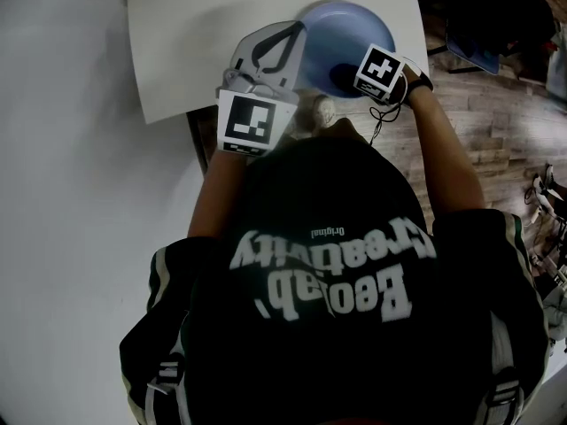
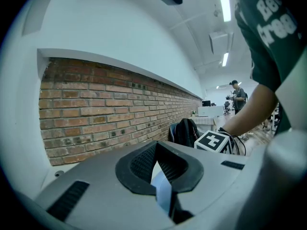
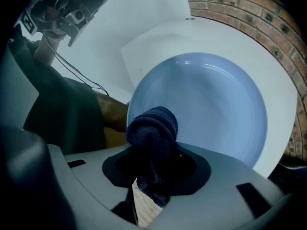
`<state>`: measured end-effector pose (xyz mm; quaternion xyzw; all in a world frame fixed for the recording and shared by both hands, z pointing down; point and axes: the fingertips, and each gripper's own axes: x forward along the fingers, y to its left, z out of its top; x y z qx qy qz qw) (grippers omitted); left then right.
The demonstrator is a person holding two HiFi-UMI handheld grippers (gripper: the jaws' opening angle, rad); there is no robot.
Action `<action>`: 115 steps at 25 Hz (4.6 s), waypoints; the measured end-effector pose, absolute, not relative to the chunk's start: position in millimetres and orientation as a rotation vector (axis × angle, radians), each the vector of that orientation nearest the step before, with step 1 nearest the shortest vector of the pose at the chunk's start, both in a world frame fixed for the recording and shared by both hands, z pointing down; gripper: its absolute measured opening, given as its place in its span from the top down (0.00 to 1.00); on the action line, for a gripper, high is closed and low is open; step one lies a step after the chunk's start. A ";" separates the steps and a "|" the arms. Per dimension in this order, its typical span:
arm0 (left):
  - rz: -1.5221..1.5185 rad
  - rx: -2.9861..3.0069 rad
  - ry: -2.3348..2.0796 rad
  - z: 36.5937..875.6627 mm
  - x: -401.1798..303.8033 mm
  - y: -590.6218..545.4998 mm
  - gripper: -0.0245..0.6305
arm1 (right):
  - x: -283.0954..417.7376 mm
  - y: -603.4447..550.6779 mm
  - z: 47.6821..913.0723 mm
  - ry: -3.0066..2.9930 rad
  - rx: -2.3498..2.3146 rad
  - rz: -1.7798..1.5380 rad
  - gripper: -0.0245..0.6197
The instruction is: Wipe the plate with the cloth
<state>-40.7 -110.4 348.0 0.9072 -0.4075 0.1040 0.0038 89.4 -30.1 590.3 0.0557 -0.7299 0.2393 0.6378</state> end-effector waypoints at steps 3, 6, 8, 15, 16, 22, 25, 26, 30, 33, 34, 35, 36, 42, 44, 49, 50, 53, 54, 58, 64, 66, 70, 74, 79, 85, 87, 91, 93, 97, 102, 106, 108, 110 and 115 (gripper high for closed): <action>0.334 2.833 -1.289 348.0 -43.5 -108.4 0.96 | 75.0 -30.8 590.4 -1.683 0.095 0.497 0.75; 0.345 2.820 -1.307 348.8 -48.8 -108.3 0.96 | 58.0 -38.7 591.1 -1.720 0.100 0.463 0.75; 0.341 2.808 -1.321 350.3 -54.2 -108.0 0.96 | 44.1 -47.3 591.2 -1.759 0.125 0.454 0.75; 0.354 2.773 -1.368 353.2 -65.9 -106.5 0.96 | 20.6 -93.3 587.5 -1.824 0.248 0.385 0.74; 0.358 2.771 -1.375 354.9 -68.7 -106.3 0.96 | 18.1 -99.8 588.6 -1.829 0.262 0.378 0.74; 0.355 2.734 -1.403 358.2 -79.9 -106.2 0.96 | 27.2 -142.7 589.0 -1.795 0.399 0.342 0.74; 0.359 2.734 -1.402 357.2 -77.9 -108.6 0.96 | 42.2 -164.7 586.8 -1.774 0.466 0.334 0.74; 0.359 2.735 -1.400 357.2 -77.2 -108.9 0.96 | 47.5 -171.6 585.5 -1.767 0.490 0.323 0.74; 0.353 2.738 -1.388 361.4 -77.3 -108.2 0.96 | 67.0 -184.8 585.5 -1.736 0.564 0.306 0.74; 0.354 2.758 -1.369 360.1 -72.0 -109.8 0.96 | 86.2 -185.9 585.9 -1.698 0.598 0.316 0.74; 0.346 2.763 -1.360 359.2 -68.9 -110.1 0.96 | 94.0 -184.6 586.7 -1.682 0.603 0.323 0.74; 0.341 2.769 -1.350 358.7 -65.9 -110.4 0.96 | 101.8 -184.4 586.3 -1.667 0.610 0.320 0.74; 0.343 2.777 -1.338 358.5 -63.2 -110.7 0.96 | 109.5 -185.0 584.8 -1.653 0.620 0.310 0.74; 0.348 2.825 -1.270 356.3 -46.1 -112.2 0.96 | 149.0 -163.3 582.9 -1.578 0.623 0.342 0.74; 0.343 2.847 -1.249 355.7 -41.3 -111.5 0.96 | 155.7 -152.5 581.5 -1.570 0.612 0.343 0.74; 0.327 2.877 -1.208 349.9 -31.0 -112.2 0.96 | 166.6 -115.5 577.0 -1.550 0.573 0.403 0.74; 0.325 2.878 -1.199 349.6 -29.6 -112.5 0.96 | 166.6 -107.4 577.4 -1.548 0.557 0.418 0.74; 0.306 2.885 -1.182 350.9 -28.6 -112.5 0.96 | 160.3 -85.8 579.9 -1.557 0.519 0.459 0.74; 0.301 2.888 -1.178 351.4 -28.4 -112.2 0.96 | 157.2 -80.0 580.3 -1.562 0.508 0.466 0.74; 0.299 2.897 -1.166 349.4 -24.2 -112.2 0.96 | 148.9 -61.8 579.0 -1.570 0.461 0.480 0.74; 0.292 2.898 -1.168 350.5 -31.6 -110.3 0.96 | 117.1 -38.8 579.4 -1.609 0.343 0.496 0.74; 0.294 2.897 -1.175 349.1 -32.1 -110.0 0.96 | 109.4 -32.1 578.1 -1.619 0.305 0.508 0.74; 0.303 2.883 -1.191 348.7 -36.0 -108.7 0.96 | 87.5 -22.8 581.9 -1.660 0.254 0.541 0.74; 0.310 2.867 -1.215 349.8 -42.3 -107.4 0.96 | 64.8 -22.4 587.7 -1.682 0.222 0.518 0.74; 0.327 2.849 -1.249 351.1 -49.1 -104.0 0.96 | 41.4 -29.1 588.8 -1.715 0.203 0.492 0.74; 0.347 2.800 -1.304 355.9 -61.7 -101.8 0.96 | 24.0 -66.0 591.1 -1.763 0.245 0.318 0.74; 0.354 2.782 -1.327 355.4 -65.0 -101.7 0.96 | 19.0 -80.6 589.0 -1.789 0.290 0.294 0.74; 0.364 2.751 -1.372 355.2 -73.1 -99.8 0.96 | 15.3 -105.9 591.5 -1.813 0.359 0.266 0.74; 0.365 2.741 -1.389 358.7 -79.5 -97.5 0.96 | 16.4 -121.4 592.8 -1.809 0.403 0.234 0.74; 0.385 2.721 -1.409 365.0 -86.2 -93.5 0.96 | 28.1 -145.7 594.7 -1.799 0.489 0.225 0.74; 0.376 2.730 -1.402 364.8 -81.1 -92.4 0.96 | 63.8 -165.4 593.0 -1.744 0.624 0.257 0.74; 0.379 2.743 -1.376 368.2 -76.8 -91.2 0.96 | 94.0 -164.8 594.8 -1.693 0.696 0.309 0.74; 0.375 2.757 -1.359 364.4 -69.8 -93.1 0.96 | 109.6 -164.9 592.9 -1.679 0.730 0.327 0.74; 0.386 2.767 -1.341 362.9 -62.5 -95.0 0.96 | 119.3 -163.1 592.1 -1.681 0.749 0.359 0.74; 0.385 2.783 -1.310 365.1 -53.2 -93.8 0.96 | 102.4 -155.7 595.9 -1.720 0.730 0.361 0.74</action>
